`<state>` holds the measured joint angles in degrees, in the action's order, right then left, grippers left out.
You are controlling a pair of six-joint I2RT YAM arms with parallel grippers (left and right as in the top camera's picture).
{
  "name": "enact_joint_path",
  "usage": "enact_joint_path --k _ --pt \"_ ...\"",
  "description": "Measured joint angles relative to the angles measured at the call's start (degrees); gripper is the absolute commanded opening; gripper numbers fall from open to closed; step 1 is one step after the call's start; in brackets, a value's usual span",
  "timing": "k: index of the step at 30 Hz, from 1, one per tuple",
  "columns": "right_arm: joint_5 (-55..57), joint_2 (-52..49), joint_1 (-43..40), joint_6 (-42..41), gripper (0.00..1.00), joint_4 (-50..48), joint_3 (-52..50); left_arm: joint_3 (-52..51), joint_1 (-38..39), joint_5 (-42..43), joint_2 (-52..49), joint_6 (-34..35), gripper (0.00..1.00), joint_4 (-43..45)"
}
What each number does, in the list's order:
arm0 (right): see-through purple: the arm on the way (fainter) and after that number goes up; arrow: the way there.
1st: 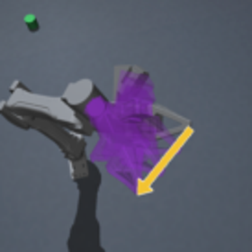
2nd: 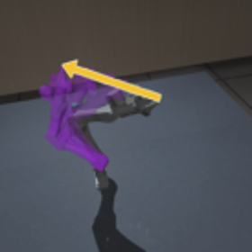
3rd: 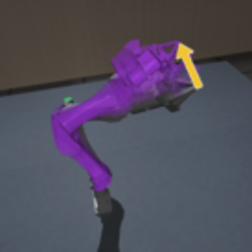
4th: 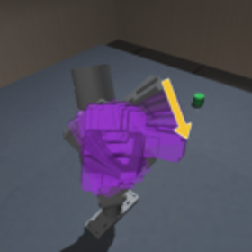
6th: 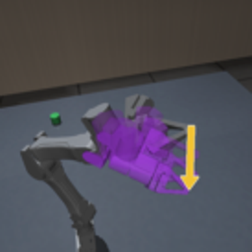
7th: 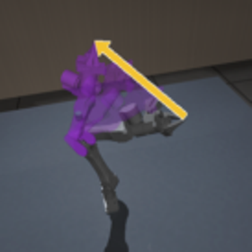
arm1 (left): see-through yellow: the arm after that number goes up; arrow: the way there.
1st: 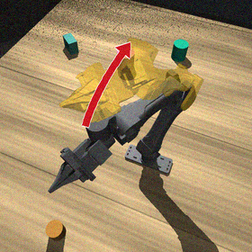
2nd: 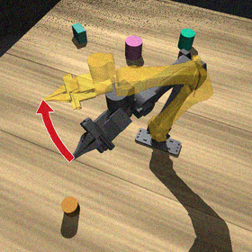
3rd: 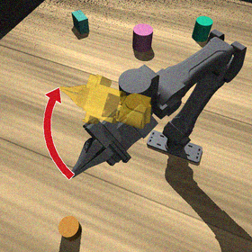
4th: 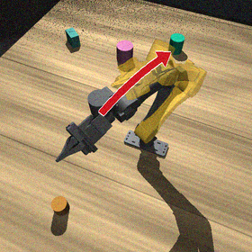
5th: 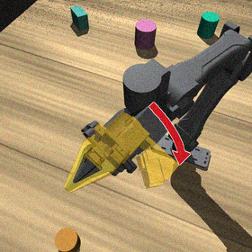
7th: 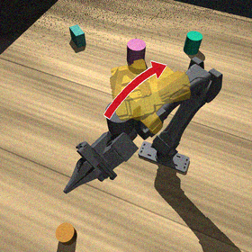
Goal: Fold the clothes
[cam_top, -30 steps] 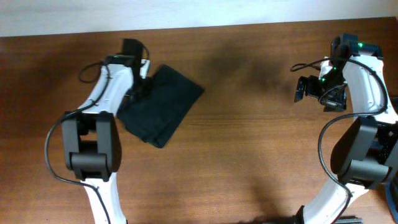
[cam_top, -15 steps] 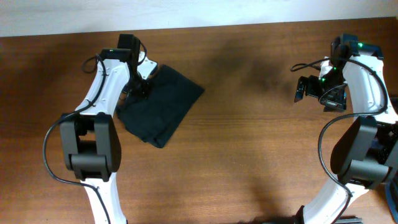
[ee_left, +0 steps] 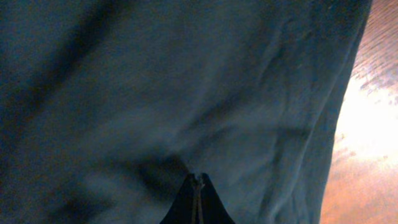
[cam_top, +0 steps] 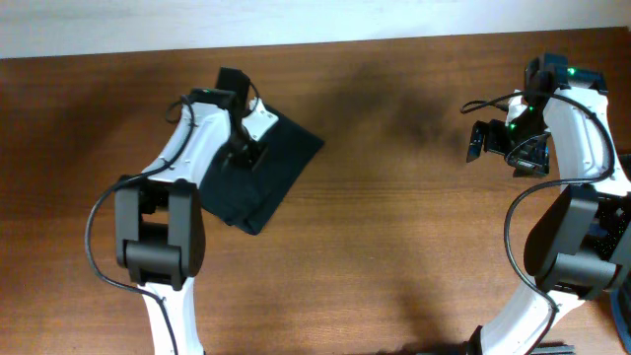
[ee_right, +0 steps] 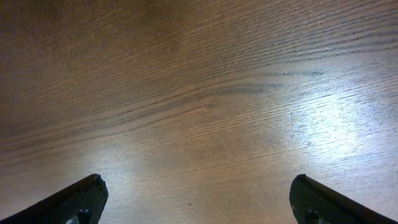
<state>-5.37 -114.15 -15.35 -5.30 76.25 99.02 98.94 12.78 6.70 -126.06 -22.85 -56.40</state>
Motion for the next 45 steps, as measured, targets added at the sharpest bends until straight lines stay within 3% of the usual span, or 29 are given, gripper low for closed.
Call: enact_joint_path --k 12,21,45 --pt "0.0 0.0 0.0 0.0 0.99 0.0 0.0 -5.1 0.8 -4.2 0.0 4.9 0.0 10.1" --pt "0.0 0.0 0.0 0.0 0.99 0.0 0.0 -5.2 -6.5 -6.8 0.0 7.6 0.0 11.5" --pt "0.0 0.0 0.0 0.0 0.99 0.0 0.0 -5.4 -30.9 -11.7 -0.3 -7.4 0.0 23.8"
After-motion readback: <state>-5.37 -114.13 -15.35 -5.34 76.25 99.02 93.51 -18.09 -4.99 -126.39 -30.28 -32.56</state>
